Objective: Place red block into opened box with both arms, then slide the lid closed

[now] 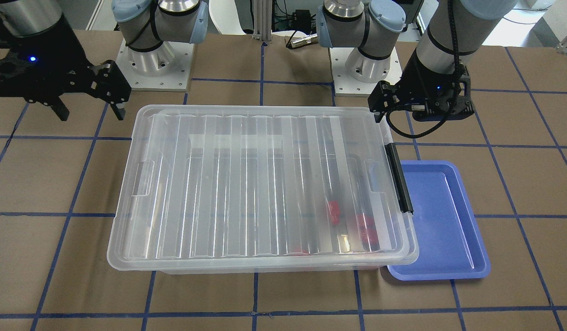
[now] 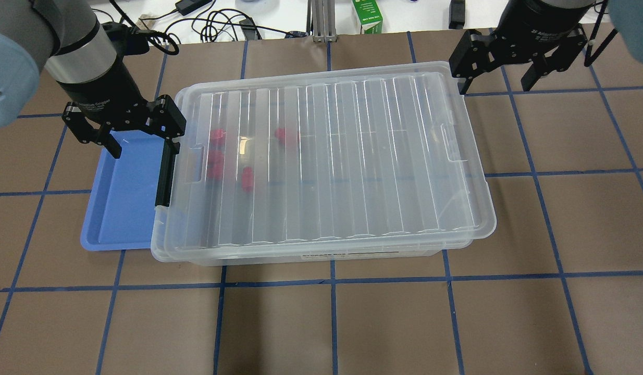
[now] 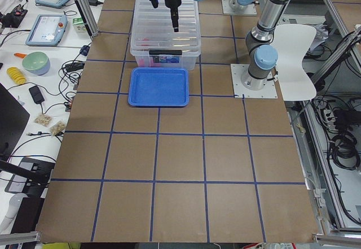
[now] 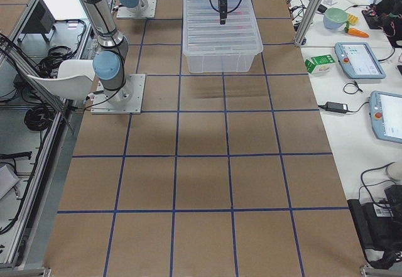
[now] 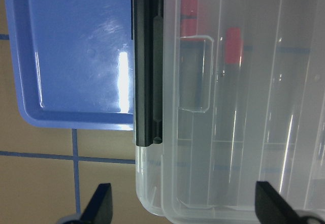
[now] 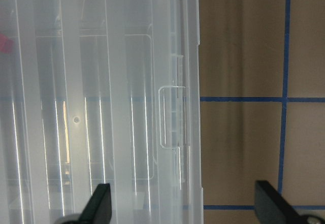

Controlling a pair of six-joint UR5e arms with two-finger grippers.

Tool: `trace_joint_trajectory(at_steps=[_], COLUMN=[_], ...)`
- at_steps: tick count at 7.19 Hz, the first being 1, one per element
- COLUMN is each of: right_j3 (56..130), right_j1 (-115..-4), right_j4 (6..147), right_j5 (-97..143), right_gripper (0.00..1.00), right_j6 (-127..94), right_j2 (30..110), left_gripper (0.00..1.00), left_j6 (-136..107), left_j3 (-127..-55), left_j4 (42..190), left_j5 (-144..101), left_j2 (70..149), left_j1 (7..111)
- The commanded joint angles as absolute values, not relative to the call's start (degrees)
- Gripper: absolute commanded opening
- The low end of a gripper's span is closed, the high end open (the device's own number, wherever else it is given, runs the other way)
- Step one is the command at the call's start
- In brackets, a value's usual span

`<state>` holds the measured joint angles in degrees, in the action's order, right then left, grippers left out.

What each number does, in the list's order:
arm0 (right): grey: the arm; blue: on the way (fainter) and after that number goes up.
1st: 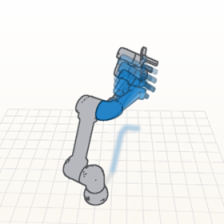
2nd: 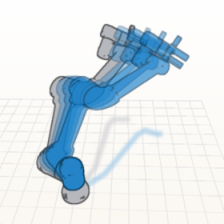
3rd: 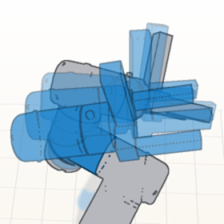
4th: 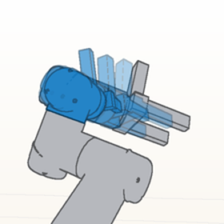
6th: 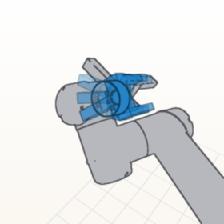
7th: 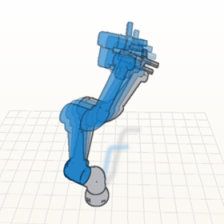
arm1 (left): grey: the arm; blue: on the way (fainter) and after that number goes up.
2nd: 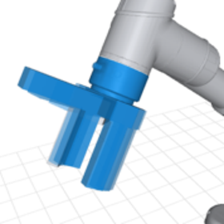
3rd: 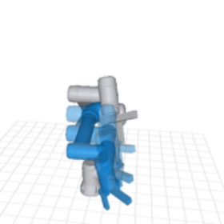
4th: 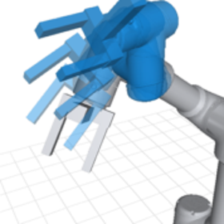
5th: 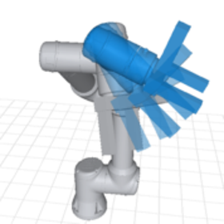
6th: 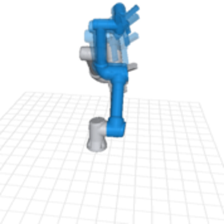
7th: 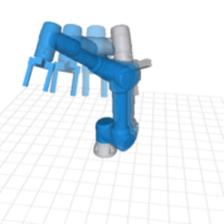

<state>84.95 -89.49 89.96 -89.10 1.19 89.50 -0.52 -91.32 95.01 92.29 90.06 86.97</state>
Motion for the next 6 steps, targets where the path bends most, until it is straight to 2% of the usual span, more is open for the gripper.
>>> trace_joint_trajectory(at_steps=[1, 6], right_j3=[85.0, 85.3], right_j1=[-89.9, -90.0], right_j4=[90.0, 90.4], right_j5=[-88.9, -88.9], right_gripper=[1.0, 1.0], right_j6=[0.5, 0.5], right_j2=[89.3, 89.3], left_gripper=[1.0, 1.0], left_j6=[-0.8, -0.6], left_j3=[-91.2, -90.9], left_j4=[94.9, 94.9], left_j5=[90.7, 90.7], left_j2=[89.9, 89.4], left_j1=[87.0, 87.2])
